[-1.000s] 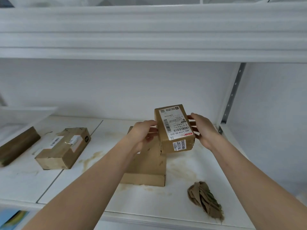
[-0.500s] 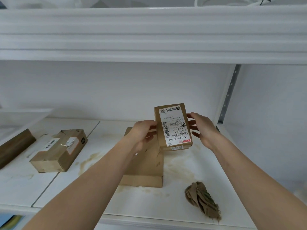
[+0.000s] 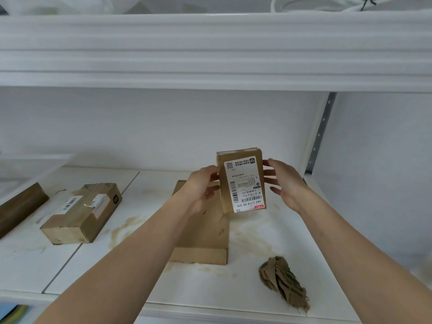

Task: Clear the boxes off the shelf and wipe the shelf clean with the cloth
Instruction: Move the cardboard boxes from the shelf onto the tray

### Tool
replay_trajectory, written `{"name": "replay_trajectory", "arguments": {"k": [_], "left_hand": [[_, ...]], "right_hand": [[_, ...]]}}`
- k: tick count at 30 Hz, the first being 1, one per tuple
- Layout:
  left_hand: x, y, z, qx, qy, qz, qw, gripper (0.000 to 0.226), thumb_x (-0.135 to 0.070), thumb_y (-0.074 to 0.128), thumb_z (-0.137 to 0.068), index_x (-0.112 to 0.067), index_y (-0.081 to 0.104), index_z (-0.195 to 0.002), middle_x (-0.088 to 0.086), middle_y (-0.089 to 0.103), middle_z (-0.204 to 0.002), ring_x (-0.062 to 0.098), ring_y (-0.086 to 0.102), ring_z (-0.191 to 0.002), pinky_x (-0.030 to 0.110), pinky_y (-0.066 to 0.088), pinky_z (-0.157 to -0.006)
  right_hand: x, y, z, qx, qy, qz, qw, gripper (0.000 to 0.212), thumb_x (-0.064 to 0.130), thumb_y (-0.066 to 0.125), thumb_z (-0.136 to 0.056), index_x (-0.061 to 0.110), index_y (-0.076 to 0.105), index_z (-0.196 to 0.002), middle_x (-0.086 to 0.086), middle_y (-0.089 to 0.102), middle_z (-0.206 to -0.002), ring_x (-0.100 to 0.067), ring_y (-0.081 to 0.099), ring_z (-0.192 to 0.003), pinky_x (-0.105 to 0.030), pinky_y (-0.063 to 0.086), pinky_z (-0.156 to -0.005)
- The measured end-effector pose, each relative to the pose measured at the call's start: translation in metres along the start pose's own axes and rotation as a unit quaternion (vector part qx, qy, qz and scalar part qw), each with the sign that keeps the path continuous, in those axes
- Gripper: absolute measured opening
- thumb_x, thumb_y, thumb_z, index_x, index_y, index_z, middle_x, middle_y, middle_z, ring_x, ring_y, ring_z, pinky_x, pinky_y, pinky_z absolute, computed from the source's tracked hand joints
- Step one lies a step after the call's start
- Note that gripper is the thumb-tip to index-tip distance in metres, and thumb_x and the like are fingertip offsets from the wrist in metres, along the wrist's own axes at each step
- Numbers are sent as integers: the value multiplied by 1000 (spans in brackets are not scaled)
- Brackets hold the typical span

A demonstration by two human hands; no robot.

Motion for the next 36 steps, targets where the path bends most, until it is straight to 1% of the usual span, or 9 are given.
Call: {"name": "replay_trajectory", "arguments": {"k": [4,9,13,19,24,27,30,33,36], "left_hand": [[-3,0,4,-16,-1,18,1000,22,-39,55,-89,-17,59,-91,0,63,-93,24,59,-92,33,39,-82],[-2,-2,4,-30,-5,13,999,44,-51,60,-83,-14,54,-107,9,65,-110,25,62,-105,38,44,-99],[-2,0,5,-29,-2,2,1000,36,-52,62,-84,-18,57,-95,10,65,-110,25,61,-106,41,43,-102],[2,3,6,-22,2,-7,1000,52,-57,66,-79,-15,63,-109,4,69,-104,23,63,-102,36,48,-88],[5,4,9,-12,-9,30,999,41,-50,60,-87,-12,63,-105,5,71,-91,22,68,-87,30,51,-62],[7,3,13,-19,-30,50,998,37,-44,54,-94,-10,61,-105,8,68,-91,24,67,-85,34,52,-61],[10,2,15,-29,-43,73,996,29,-38,49,-98,-10,59,-100,10,65,-91,27,66,-86,38,53,-64],[14,-1,17,-40,-47,97,993,24,-30,46,-100,-8,56,-97,11,63,-89,29,66,-84,46,54,-78],[18,-5,19,-53,-53,139,987,21,-20,42,-102,-6,54,-91,12,60,-85,30,64,-80,53,51,-87]], "right_hand": [[0,1,2,7,4,-8,1000,31,36,37,-101,22,63,-109,2,69,-100,-14,61,-96,-39,38,-96],[-2,1,5,17,5,-15,1000,33,45,41,-99,21,63,-104,4,68,-101,-13,62,-95,-40,37,-98],[-1,2,6,20,-4,-7,1000,39,51,46,-96,18,62,-109,6,68,-99,-11,62,-94,-40,39,-99],[0,4,8,39,-24,-4,999,40,53,54,-91,19,62,-111,6,68,-107,-10,61,-99,-40,37,-101],[5,5,9,39,-47,-12,998,29,41,52,-95,21,69,-107,5,70,-109,-14,61,-106,-38,39,-98],[5,3,8,27,-53,-6,998,25,33,55,-93,17,70,-106,6,71,-107,-16,61,-107,-37,42,-96],[8,2,9,16,-70,-1,997,21,19,60,-91,15,69,-109,1,70,-108,-15,62,-101,-23,46,-77],[6,1,9,4,-71,32,997,35,16,67,-87,17,62,-122,-3,64,-114,-12,60,-96,-20,41,-66],[-4,-2,7,4,-17,49,999,70,30,79,-78,18,44,-138,-7,54,-129,-16,53,-105,-28,35,-84]]}}
Point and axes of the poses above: each hand's wrist, its own z-axis away from the middle knuckle, its own y-axis out of the palm, x = y × z, the point moved 7 cm from there along -z, towards the middle knuckle
